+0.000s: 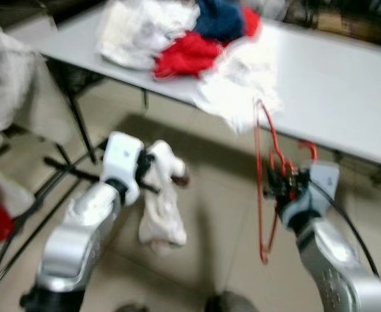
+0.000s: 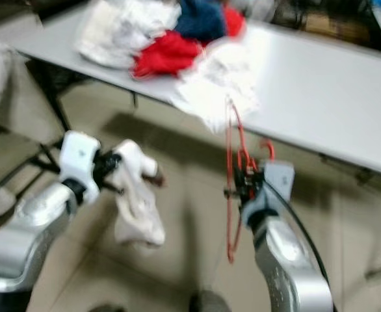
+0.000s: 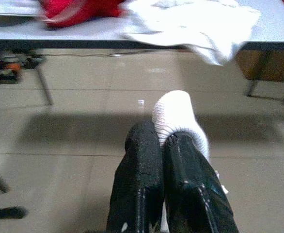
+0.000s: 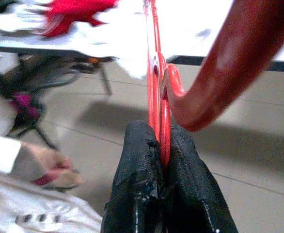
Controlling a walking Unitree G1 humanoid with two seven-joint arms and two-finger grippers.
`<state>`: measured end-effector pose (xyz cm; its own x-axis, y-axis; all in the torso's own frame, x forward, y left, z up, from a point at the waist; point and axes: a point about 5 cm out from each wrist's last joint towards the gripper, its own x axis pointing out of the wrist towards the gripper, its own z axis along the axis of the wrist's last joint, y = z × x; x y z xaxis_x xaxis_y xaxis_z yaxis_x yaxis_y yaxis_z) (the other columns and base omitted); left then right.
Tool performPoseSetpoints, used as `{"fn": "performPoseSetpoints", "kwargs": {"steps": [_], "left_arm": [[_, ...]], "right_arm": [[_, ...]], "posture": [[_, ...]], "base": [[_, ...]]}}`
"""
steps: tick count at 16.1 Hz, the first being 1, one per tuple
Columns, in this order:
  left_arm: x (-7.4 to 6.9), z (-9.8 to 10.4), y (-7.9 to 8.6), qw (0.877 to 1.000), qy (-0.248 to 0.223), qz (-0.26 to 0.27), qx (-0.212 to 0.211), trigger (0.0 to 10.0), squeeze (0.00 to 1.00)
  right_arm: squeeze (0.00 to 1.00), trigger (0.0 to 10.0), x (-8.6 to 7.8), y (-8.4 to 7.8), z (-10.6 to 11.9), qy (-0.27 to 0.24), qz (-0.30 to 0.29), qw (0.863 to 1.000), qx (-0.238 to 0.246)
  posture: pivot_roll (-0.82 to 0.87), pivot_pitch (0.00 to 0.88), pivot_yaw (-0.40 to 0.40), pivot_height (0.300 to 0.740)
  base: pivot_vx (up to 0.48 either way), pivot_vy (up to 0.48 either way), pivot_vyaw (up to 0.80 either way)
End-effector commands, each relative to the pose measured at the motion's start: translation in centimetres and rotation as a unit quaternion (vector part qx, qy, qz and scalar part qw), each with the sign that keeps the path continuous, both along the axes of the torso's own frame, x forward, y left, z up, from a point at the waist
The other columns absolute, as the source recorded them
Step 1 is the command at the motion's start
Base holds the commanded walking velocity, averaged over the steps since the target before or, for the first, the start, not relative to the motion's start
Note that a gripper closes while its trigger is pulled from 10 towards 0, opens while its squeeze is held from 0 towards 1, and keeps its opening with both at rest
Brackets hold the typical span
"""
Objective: Hang hanger
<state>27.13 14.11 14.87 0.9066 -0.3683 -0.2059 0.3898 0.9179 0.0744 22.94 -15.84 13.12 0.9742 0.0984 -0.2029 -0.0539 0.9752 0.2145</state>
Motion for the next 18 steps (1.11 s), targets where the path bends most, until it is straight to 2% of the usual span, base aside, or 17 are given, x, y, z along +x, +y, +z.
{"fn": "performPoseSetpoints", "kwargs": {"steps": [1,7,9,18], "left_arm": [[0.03,0.63,-0.06,1.000,-0.013,-0.003,0.000,10.0,0.00],[0.09,0.70,-0.11,1.000,-0.018,-0.004,0.004,10.0,0.00],[0.17,0.79,-0.10,1.000,-0.019,-0.005,0.005,10.0,0.00],[0.20,0.78,-0.28,1.000,-0.019,-0.012,0.006,10.0,0.00]], "right_arm": [[0.00,10.0,-0.11,-0.13,0.11,0.001,-0.004,1.000,0.001],[0.00,10.0,-0.12,-0.10,0.05,0.004,-0.004,1.000,0.002],[0.00,10.0,-0.22,-0.05,-0.02,0.006,-0.006,1.000,0.003],[0.00,10.0,-0.41,-0.15,-0.11,0.005,-0.012,1.000,-0.008]], "posture": [[-0.05,0.120,-0.033,0.740],[-0.05,0.122,-0.027,0.740],[-0.05,0.123,-0.024,0.740],[-0.06,0.122,-0.020,0.740]], "base": [[0.000,0.000,-0.80],[0.000,0.000,-0.80],[0.000,-0.330,-0.80],[0.000,-0.400,0.00]]}}
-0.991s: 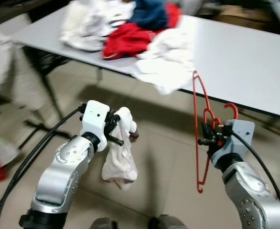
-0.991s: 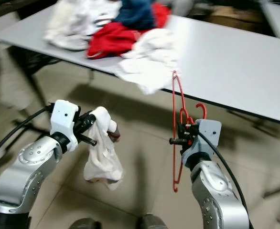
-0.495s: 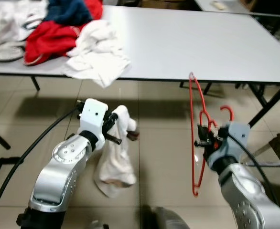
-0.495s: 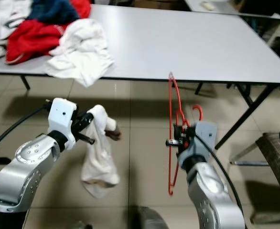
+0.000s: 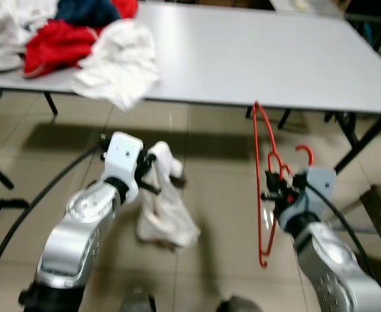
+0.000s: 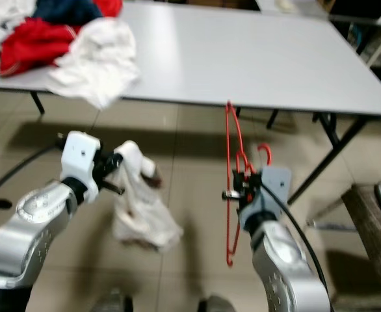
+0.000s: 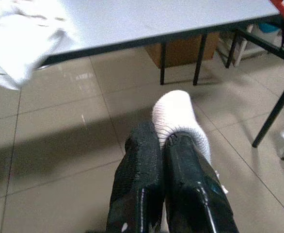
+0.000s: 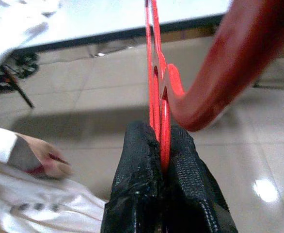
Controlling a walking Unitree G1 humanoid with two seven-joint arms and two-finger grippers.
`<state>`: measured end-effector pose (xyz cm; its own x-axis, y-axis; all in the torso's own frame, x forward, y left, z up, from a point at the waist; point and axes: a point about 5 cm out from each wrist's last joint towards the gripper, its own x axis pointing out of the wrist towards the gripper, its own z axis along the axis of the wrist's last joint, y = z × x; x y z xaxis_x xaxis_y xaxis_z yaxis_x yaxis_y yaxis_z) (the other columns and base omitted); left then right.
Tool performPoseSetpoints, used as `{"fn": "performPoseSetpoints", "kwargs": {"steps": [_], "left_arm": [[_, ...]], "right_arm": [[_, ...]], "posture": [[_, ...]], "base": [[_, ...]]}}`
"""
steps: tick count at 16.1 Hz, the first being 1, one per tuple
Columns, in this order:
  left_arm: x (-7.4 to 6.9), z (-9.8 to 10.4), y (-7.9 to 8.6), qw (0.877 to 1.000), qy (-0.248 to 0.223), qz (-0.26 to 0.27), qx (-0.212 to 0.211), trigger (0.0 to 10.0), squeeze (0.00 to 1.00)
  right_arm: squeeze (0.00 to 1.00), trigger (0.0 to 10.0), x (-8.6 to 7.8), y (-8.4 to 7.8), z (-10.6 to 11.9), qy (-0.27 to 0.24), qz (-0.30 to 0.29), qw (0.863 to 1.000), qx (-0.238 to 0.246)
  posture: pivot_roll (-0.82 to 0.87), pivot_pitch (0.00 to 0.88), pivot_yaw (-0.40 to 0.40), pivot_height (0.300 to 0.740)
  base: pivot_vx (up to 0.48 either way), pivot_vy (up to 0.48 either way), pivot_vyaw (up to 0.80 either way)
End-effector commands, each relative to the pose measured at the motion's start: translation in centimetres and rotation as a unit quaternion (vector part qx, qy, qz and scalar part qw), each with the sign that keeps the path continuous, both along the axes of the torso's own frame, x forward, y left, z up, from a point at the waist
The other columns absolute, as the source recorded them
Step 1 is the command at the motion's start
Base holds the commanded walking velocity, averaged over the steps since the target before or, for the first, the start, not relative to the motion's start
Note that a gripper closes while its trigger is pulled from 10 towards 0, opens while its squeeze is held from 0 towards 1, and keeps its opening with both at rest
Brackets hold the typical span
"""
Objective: Hang hanger
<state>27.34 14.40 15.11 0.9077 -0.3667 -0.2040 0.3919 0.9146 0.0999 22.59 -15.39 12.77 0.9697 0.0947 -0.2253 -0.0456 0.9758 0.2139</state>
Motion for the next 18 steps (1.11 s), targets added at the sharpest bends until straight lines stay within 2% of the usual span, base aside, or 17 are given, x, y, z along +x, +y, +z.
{"fn": "performPoseSetpoints", "kwargs": {"steps": [1,6,13,18], "left_arm": [[0.0,0.5,-0.6,1.000,-0.013,-0.010,-0.005,10.0,0.00],[0.1,0.6,-0.7,1.000,-0.016,-0.014,-0.004,10.0,0.00],[0.5,0.4,-0.5,1.000,-0.010,-0.004,-0.004,10.0,0.00],[1.2,2.0,-1.3,0.999,-0.044,-0.026,-0.016,10.0,0.00]], "right_arm": [[0.00,10.0,0.0,-0.6,0.2,-0.004,-0.010,1.000,-0.005],[0.00,10.0,0.0,-0.5,0.1,-0.003,-0.008,1.000,-0.004],[0.00,10.0,-0.2,-0.8,-0.1,0.009,-0.001,1.000,0.000],[0.00,10.0,0.4,-1.1,1.1,-0.026,0.020,0.998,-0.053]], "posture": [[-0.06,0.122,-0.020,0.740],[-0.05,0.107,-0.022,0.740],[-0.05,0.070,-0.020,0.740],[-0.06,0.038,-0.027,0.740]], "base": [[0.000,-0.398,0.00],[0.000,-0.351,0.00],[0.000,0.000,0.00],[0.000,0.000,0.00]]}}
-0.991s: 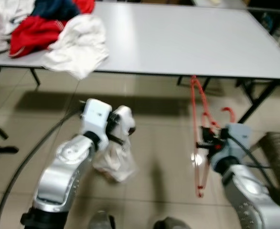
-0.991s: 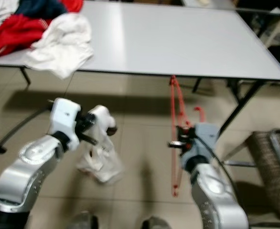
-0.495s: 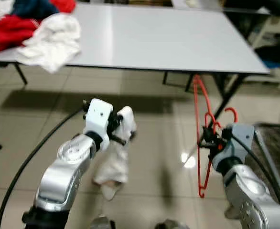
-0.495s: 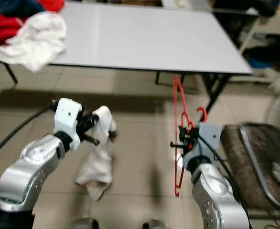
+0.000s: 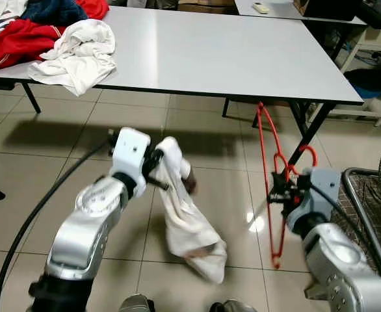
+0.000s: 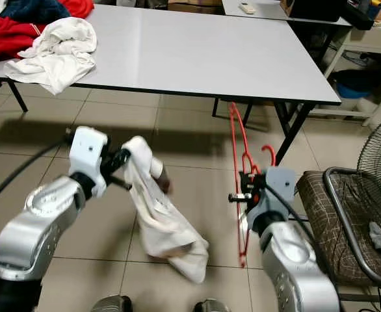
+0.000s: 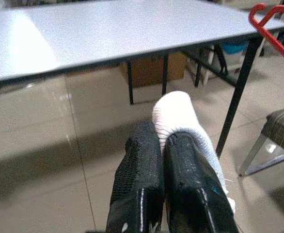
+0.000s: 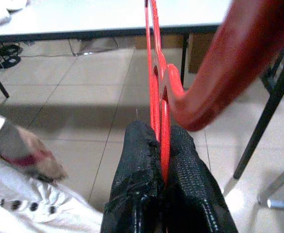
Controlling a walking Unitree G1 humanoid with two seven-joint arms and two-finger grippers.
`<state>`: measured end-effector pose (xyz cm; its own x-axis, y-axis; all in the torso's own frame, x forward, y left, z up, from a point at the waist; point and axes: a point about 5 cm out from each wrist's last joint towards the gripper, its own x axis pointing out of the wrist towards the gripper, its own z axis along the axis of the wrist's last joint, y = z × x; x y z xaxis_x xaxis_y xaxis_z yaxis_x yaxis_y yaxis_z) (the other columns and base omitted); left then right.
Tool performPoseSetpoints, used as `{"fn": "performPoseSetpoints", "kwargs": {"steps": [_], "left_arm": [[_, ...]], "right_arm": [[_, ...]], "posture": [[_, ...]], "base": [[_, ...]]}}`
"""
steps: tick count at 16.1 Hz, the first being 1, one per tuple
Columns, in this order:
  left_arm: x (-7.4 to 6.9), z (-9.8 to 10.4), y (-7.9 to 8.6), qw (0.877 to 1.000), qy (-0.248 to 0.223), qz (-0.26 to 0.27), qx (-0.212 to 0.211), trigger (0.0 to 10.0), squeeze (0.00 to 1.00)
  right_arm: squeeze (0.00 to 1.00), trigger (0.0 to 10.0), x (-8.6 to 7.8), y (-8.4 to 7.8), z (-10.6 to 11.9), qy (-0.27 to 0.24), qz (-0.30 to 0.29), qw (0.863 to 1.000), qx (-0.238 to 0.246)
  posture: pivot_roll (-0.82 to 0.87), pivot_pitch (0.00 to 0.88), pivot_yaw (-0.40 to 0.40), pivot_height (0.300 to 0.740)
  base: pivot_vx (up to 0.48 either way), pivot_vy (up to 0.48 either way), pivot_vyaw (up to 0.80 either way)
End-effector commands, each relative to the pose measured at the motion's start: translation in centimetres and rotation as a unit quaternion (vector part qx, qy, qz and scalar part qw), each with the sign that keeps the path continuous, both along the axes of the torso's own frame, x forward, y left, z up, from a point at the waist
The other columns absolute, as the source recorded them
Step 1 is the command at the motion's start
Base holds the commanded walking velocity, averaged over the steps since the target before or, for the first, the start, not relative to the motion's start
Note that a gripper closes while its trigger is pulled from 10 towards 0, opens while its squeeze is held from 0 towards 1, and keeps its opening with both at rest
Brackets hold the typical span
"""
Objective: Hang hanger
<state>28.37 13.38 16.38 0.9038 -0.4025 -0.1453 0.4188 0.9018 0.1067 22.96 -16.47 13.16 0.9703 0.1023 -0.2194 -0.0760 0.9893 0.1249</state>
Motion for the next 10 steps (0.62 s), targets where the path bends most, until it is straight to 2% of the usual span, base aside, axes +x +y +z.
{"fn": "performPoseSetpoints", "kwargs": {"steps": [1,3,5,7,10], "left_arm": [[0.4,1.1,-0.3,1.000,-0.020,-0.009,-0.007,10.0,0.00],[1.1,1.5,-0.2,1.000,-0.023,0.002,-0.019,10.0,0.00],[1.6,1.6,-0.2,0.999,-0.024,0.011,-0.030,10.0,0.00],[1.9,1.8,-0.4,0.999,-0.026,0.013,-0.036,10.0,0.00],[2.6,2.1,-0.8,0.998,-0.031,0.022,-0.047,10.0,0.00]], "right_arm": [[0.00,10.0,0.3,0.2,1.1,-0.028,0.019,0.999,-0.017],[0.00,10.0,0.6,0.4,1.8,-0.041,0.038,0.998,-0.018],[0.00,10.0,0.8,0.5,2.3,-0.050,0.044,0.998,-0.019],[0.00,10.0,1.0,0.3,2.4,-0.052,0.043,0.998,-0.022],[0.00,10.0,0.9,-0.3,2.6,-0.052,0.046,0.997,-0.036]], "posture": [[-0.06,0.038,-0.024,0.740],[-0.05,0.034,-0.012,0.740],[-0.05,0.034,-0.008,0.740],[-0.06,0.034,-0.009,0.740],[-0.07,0.030,-0.023,0.740]], "base": [[0.000,0.000,0.00],[0.000,0.000,0.00],[0.000,0.000,-0.80],[0.120,0.000,-0.45],[0.254,0.000,0.00]]}}
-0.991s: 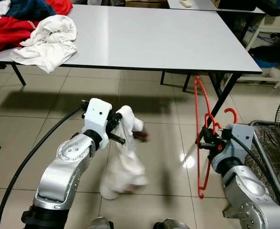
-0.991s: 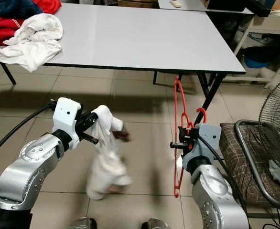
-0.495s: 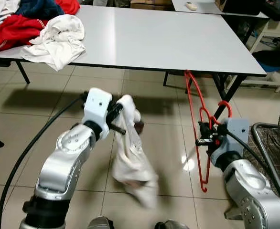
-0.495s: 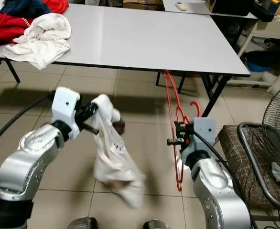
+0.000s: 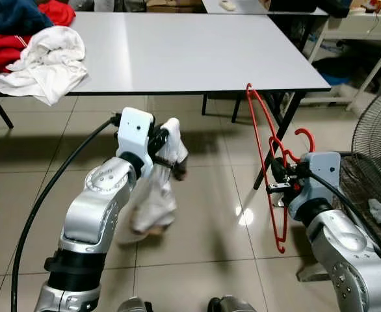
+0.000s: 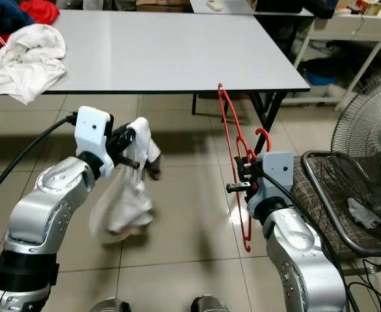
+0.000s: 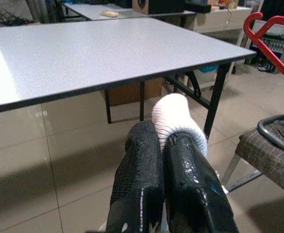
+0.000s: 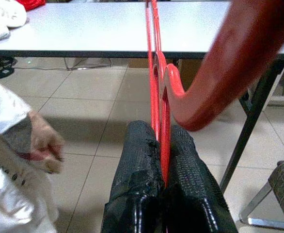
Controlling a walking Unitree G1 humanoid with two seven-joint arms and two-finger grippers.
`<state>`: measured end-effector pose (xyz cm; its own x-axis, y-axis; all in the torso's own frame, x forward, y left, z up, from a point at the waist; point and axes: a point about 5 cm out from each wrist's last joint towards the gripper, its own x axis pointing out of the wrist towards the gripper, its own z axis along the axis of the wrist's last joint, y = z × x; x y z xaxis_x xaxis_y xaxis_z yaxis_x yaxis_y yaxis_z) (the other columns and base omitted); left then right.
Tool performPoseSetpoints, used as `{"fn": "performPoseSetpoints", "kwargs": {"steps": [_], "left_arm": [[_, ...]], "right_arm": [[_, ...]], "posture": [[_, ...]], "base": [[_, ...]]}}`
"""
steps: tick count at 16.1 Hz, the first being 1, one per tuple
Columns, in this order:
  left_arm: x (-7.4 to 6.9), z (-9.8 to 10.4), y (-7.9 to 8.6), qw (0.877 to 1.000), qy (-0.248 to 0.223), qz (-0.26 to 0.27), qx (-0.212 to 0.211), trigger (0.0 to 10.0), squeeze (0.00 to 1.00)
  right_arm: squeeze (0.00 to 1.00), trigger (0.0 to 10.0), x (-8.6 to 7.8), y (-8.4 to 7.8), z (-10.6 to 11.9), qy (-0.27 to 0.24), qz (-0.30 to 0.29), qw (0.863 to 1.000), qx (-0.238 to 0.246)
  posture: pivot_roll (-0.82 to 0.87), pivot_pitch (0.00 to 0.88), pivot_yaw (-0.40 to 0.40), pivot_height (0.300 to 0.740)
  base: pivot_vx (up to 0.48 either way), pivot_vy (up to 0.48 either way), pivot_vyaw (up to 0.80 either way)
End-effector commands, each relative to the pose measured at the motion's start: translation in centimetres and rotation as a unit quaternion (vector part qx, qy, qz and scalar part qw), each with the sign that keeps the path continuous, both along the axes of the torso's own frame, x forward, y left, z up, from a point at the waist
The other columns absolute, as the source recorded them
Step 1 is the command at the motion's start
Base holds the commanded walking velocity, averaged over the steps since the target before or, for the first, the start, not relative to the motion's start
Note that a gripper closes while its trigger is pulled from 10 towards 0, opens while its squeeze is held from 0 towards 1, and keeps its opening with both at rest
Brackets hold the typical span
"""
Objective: Hang hanger
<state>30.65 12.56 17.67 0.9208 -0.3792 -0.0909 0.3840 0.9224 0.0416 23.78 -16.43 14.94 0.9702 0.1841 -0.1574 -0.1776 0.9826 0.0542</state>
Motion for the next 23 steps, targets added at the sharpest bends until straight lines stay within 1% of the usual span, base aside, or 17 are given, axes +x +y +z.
{"fn": "performPoseSetpoints", "kwargs": {"steps": [1,4,5,8,9,11,16,23], "left_arm": [[0.3,0.8,0.0,1.000,-0.019,0.007,-0.007,10.0,0.00],[0.3,0.7,0.1,1.000,-0.020,0.010,-0.003,10.0,0.00],[0.3,0.7,0.2,1.000,-0.022,0.009,0.006,10.0,0.00],[0.3,0.8,0.3,1.000,-0.022,0.005,0.012,10.0,0.00],[0.3,0.7,0.3,1.000,-0.022,0.004,0.014,10.0,0.00],[0.2,0.7,0.3,1.000,-0.021,0.000,0.018,10.0,0.00],[0.0,0.5,0.3,1.000,-0.016,0.002,0.019,10.0,0.00],[0.0,0.4,0.3,1.000,-0.010,0.001,0.017,10.0,0.00]], "right_arm": [[0.00,10.0,0.1,-0.4,0.8,-0.015,-0.002,1.000,-0.006],[0.00,10.0,0.1,-0.5,0.2,-0.004,-0.012,1.000,-0.003],[0.00,10.0,0.2,-0.5,-0.1,0.000,-0.025,1.000,0.004],[0.00,10.0,0.2,-0.3,-0.6,0.007,-0.050,0.998,0.025],[0.00,10.0,0.2,-0.3,-0.7,0.008,-0.051,0.998,0.027],[0.00,10.0,0.1,-0.3,-0.9,0.010,-0.054,0.998,0.029],[0.00,10.0,0.2,-0.3,-0.9,0.008,-0.057,0.998,0.026],[0.00,10.0,0.1,-0.5,-0.8,0.005,-0.063,0.998,0.023]], "posture": [[-0.07,0.031,-0.024,0.740],[-0.06,0.035,-0.035,0.740],[-0.05,0.039,-0.031,0.740],[-0.05,0.046,-0.017,0.740],[-0.05,0.045,-0.013,0.740],[-0.04,0.054,-0.014,0.740],[-0.03,0.059,-0.013,0.740],[-0.05,0.059,0.005,0.740]], "base": [[0.266,0.000,0.00],[0.300,0.000,0.00],[0.330,0.000,0.00],[0.333,0.000,0.00],[0.330,0.000,0.00],[0.332,0.000,-0.67],[0.329,0.000,0.00],[0.321,0.000,0.00]]}}
